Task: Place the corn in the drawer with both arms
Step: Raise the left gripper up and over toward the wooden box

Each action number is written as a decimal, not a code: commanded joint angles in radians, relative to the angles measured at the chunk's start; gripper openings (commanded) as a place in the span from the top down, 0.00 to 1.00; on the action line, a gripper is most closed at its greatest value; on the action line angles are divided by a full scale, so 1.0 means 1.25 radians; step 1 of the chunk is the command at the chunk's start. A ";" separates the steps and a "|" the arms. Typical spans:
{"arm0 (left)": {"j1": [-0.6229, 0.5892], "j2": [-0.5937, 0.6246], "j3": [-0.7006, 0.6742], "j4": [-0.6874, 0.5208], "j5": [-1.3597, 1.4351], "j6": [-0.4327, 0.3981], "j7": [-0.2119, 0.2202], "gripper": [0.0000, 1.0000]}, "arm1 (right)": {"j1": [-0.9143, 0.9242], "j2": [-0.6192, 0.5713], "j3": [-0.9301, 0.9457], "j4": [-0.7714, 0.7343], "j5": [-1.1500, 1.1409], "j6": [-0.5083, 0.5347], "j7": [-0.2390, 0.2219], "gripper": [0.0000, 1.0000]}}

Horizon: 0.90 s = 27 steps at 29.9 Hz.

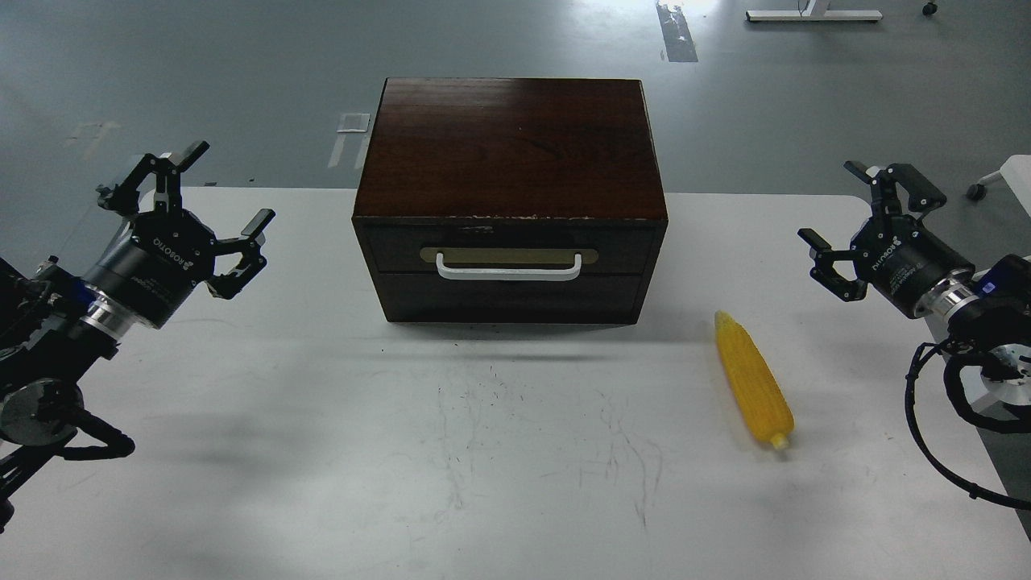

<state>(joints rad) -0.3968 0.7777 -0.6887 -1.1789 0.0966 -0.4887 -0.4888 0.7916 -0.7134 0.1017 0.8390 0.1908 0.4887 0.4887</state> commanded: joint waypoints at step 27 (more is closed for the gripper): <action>-0.106 0.080 0.026 0.122 0.097 0.000 0.000 0.01 | -0.017 0.038 0.000 -0.061 -0.008 0.000 0.000 0.00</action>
<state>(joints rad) -0.4739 0.8540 -0.6578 -1.0333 0.1704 -0.4888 -0.4860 0.7703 -0.6639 0.0998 0.7625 0.1804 0.4887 0.4887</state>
